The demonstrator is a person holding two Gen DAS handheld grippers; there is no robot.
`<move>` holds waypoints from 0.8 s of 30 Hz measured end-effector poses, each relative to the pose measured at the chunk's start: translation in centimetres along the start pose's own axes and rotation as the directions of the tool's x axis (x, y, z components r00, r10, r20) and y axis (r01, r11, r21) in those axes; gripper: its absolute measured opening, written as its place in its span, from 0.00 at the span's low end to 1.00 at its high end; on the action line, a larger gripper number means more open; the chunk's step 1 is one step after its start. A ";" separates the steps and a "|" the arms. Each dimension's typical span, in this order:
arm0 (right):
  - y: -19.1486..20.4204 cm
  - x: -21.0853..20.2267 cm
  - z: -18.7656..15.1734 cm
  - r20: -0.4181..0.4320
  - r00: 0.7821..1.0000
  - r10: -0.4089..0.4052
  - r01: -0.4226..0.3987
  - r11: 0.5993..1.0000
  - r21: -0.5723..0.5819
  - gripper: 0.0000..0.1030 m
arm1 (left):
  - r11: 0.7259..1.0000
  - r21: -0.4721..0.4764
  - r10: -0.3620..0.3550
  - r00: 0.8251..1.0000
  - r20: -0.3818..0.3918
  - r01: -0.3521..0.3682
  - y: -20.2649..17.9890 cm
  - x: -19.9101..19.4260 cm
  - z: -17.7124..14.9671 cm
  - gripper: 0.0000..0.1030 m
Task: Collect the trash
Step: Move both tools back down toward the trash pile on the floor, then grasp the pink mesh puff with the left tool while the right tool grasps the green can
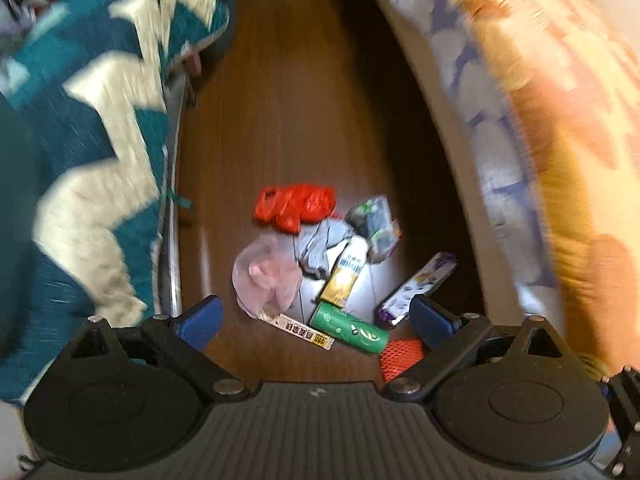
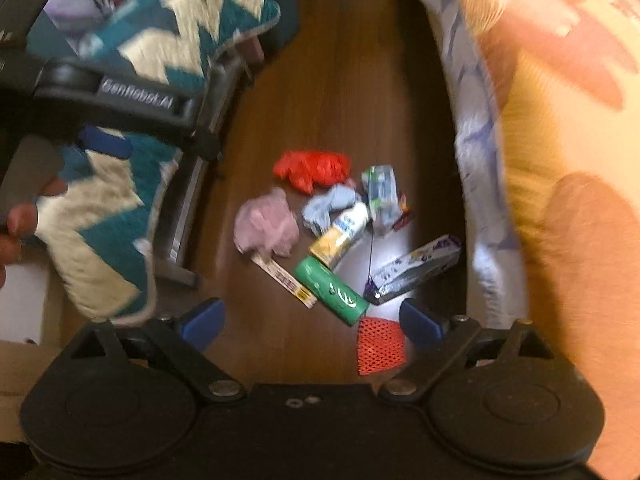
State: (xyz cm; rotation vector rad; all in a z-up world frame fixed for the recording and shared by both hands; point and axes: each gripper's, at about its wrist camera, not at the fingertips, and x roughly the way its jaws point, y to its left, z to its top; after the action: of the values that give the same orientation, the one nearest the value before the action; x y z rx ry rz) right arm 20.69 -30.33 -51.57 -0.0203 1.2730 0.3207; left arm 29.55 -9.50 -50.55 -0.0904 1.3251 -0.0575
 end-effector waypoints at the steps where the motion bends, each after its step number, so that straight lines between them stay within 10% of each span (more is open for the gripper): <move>1: -0.3 2.1 -0.3 -0.012 1.000 -0.005 0.005 1.000 -0.007 0.89 | 1.000 -0.010 0.006 1.000 -0.011 -0.006 0.3 1.8 -0.1 0.97; 15: -1.9 25.4 -2.3 -0.129 0.992 -0.012 -0.011 0.984 -0.176 0.81 | 0.990 -0.105 0.082 0.988 -0.134 -0.097 4.5 26.3 -1.9 0.97; 24: -1.6 32.0 -3.5 -0.134 0.991 -0.005 -0.031 0.964 -0.264 0.75 | 0.990 -0.058 0.121 0.984 -0.132 -0.130 4.9 33.4 -3.3 0.97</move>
State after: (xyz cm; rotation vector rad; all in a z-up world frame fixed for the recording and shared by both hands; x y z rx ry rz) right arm 25.98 -25.36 -82.97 -0.2663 1.3556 0.5074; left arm 34.44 -7.83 -84.11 -0.0600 1.4590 0.0897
